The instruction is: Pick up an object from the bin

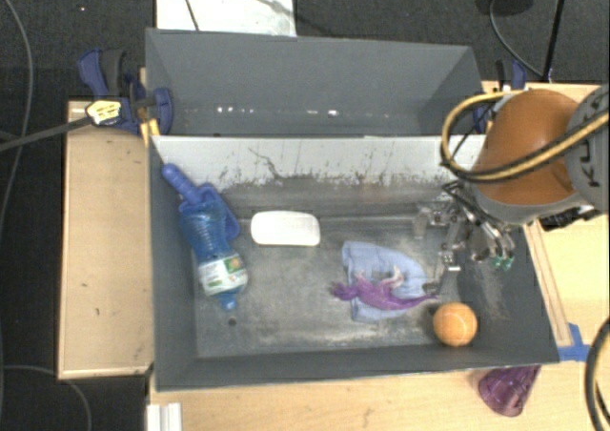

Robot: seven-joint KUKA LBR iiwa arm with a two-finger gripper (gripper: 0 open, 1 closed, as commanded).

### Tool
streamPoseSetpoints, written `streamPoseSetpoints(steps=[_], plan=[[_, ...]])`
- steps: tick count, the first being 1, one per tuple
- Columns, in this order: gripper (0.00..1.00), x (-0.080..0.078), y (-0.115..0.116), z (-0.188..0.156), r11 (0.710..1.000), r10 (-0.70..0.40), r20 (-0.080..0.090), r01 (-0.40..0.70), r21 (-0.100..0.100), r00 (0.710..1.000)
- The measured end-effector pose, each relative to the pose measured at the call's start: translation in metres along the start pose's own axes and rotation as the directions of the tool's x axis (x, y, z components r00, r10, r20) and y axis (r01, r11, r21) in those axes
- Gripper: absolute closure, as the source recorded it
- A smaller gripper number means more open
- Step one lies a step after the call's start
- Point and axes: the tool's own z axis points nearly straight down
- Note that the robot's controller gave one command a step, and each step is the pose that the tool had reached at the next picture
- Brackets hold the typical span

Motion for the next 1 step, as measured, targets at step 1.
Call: streamPoseSetpoints(steps=[1], plan=[[0.0,0.0215,0.0146,0.0285,1.0,-0.028,0.01,0.028,0.003,1.0]])
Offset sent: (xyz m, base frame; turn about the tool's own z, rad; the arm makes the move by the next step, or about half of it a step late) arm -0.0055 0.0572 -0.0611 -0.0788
